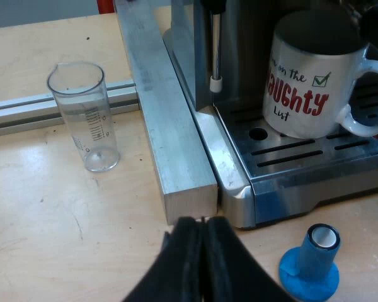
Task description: Remove mug from coffee machine
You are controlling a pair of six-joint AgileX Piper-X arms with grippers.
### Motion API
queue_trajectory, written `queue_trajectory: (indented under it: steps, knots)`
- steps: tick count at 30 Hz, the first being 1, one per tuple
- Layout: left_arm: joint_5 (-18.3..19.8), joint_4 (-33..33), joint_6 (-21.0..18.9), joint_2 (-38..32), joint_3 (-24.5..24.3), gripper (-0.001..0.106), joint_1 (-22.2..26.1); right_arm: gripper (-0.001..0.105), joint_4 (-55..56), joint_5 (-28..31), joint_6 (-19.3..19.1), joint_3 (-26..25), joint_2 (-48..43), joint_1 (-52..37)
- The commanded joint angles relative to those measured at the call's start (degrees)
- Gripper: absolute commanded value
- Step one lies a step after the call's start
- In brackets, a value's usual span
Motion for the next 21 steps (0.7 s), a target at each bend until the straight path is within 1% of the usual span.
queue_trajectory:
  steps: [1, 5, 7, 9, 11, 13, 15, 16, 17, 18, 20, 21]
  knots:
    - [-0.6, -0.8, -0.4, -8.0, -0.2, 0.001, 0.0, 0.000, -0.7, 0.0, 0.0, 0.0, -2.3, -0.3]
    - [-0.6, -0.8, -0.4, -8.0, -0.2, 0.001, 0.0, 0.000, -0.7, 0.0, 0.0, 0.0, -2.3, -0.3]
    - [-0.6, -0.8, -0.4, -8.0, -0.2, 0.001, 0.0, 0.000, -0.8, -0.2, 1.5, 0.0, -2.3, -0.3]
    - [-0.1, -0.8, -0.4, -8.0, -0.2, 0.001, 0.0, 0.000, -1.5, -0.2, 1.6, 0.0, -2.3, -0.3]
    - [1.8, -0.8, -0.4, -7.7, -0.2, 0.001, 0.0, 0.000, -2.3, -0.2, 1.4, -0.2, -2.0, -0.3]
    - [2.1, -0.8, -0.4, -7.4, -0.2, 0.002, 0.0, 0.000, -2.7, -0.5, 1.4, -0.6, -1.5, -0.3]
    - [2.1, -0.8, -0.4, -7.0, -0.4, 0.008, 0.0, 0.000, -2.7, -1.5, 1.4, -1.1, -0.7, -0.3]
    - [2.5, -0.8, -0.4, -6.8, -0.6, 0.015, 0.0, 0.000, -2.6, -2.9, 1.4, -1.6, 0.1, -0.3]
    - [3.1, -0.8, -0.4, -6.6, -0.8, 0.025, 0.0, 0.000, -2.6, -4.0, 1.4, -2.0, 0.9, -0.3]
    - [3.3, -0.8, -0.4, -6.5, -0.8, 0.029, 0.0, 0.000, -2.6, -4.8, 1.4, -2.3, 1.4, -0.3]
    - [6.2, -1.0, -0.4, -6.5, -1.1, 0.050, -0.2, 0.000, -2.6, -6.0, 1.4, -3.1, 3.1, -0.3]
    - [7.4, -1.2, -0.6, -6.5, -1.0, 0.054, -0.2, 0.000, -2.7, -6.2, 1.3, -3.4, 3.5, -0.2]
